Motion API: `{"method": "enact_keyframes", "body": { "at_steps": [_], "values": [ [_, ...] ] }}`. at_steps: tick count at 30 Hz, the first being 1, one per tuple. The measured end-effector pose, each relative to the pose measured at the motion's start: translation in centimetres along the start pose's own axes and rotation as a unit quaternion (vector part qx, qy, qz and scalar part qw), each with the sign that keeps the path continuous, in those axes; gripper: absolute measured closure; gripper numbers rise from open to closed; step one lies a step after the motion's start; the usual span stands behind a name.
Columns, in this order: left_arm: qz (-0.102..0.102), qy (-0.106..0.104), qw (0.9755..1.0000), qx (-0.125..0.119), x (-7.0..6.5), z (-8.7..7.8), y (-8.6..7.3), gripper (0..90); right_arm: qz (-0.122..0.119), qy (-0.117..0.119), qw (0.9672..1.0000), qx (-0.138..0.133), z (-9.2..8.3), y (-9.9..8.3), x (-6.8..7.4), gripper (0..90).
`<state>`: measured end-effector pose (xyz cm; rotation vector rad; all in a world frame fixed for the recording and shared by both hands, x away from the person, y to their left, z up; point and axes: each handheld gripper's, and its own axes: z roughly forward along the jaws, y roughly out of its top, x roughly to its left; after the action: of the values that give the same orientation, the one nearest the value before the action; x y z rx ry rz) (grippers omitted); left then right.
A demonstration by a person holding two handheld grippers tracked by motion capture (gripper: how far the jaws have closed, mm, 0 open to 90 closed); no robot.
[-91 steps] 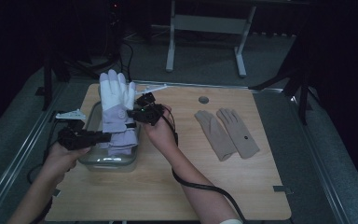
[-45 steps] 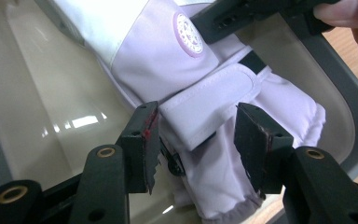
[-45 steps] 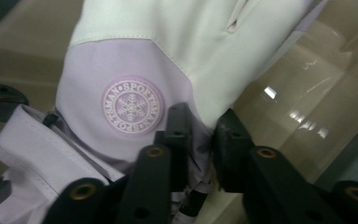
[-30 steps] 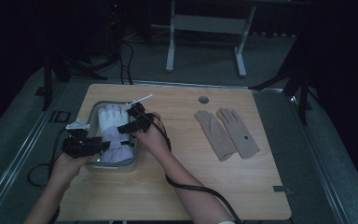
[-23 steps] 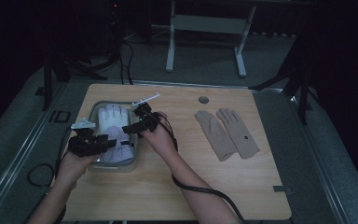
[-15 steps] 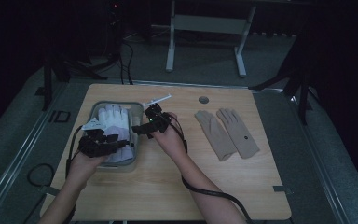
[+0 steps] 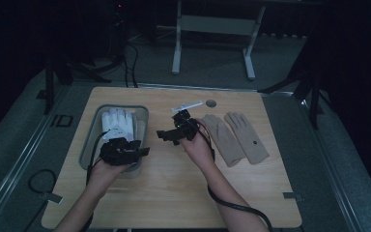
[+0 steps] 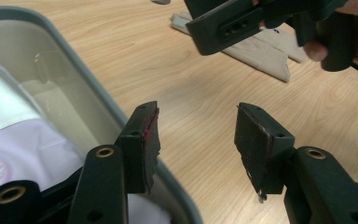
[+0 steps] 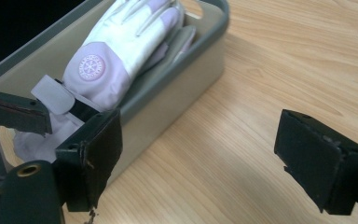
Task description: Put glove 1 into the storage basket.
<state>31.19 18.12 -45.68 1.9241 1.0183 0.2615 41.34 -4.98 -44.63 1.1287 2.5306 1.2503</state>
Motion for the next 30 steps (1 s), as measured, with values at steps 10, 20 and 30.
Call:
{"method": "enact_keyframes", "body": {
  "at_steps": [10, 20, 30],
  "values": [
    [0.039, -0.024, 0.9985, -0.03, -2.6, 2.0, -0.1, 25.4, -0.003, -0.021, 0.9995, -0.026, -3.1, -2.2, -2.0, 13.6],
    [0.069, -0.064, 0.9937, -0.062, -5.2, 3.9, -0.7, 14.3, 0.002, -0.038, 0.9984, -0.042, -5.7, -5.2, -4.8, 14.1],
    [0.104, -0.09, 0.9898, -0.037, -7.6, 6.5, -2.9, 14.3, -0.01, -0.048, 0.9982, -0.035, -6.6, -7.9, -6.9, 16.7]
  ]
}}
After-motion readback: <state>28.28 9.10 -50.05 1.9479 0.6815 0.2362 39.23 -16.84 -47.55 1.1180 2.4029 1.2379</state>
